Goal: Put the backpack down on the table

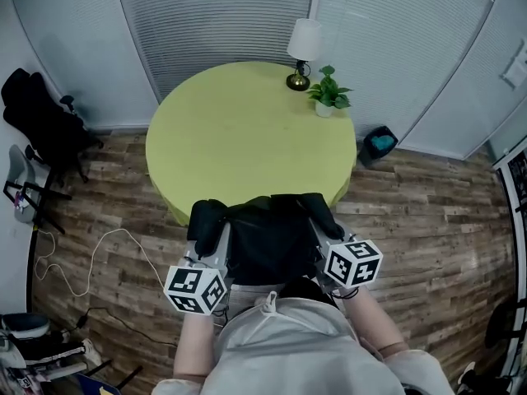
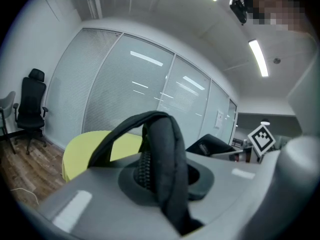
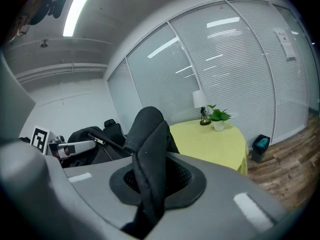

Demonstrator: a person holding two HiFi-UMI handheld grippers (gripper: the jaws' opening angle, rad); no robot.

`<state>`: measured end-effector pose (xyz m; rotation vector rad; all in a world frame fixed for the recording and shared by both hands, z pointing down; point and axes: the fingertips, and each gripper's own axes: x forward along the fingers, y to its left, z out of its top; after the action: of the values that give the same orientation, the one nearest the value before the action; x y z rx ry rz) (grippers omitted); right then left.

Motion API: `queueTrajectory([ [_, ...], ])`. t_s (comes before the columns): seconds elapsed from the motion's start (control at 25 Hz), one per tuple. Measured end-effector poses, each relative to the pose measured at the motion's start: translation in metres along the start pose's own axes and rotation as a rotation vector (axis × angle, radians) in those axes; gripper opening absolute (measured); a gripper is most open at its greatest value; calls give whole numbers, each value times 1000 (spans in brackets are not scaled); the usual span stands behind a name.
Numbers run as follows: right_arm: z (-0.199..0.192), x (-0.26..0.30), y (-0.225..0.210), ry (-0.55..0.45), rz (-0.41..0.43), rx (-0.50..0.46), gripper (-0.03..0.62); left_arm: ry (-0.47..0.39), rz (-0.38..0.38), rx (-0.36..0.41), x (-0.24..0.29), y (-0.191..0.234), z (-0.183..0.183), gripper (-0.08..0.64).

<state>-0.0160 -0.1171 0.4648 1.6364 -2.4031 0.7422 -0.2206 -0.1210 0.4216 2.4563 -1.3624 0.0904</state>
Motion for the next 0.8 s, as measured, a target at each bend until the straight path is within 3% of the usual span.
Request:
queueTrajectory([
  [0.32,35,72,-32,9,49,-9,37,-10,52,-4,64,31,19,34],
  [0.8,124,198,-102,32,148,-48,37,-28,144,1,200,78,70,35],
])
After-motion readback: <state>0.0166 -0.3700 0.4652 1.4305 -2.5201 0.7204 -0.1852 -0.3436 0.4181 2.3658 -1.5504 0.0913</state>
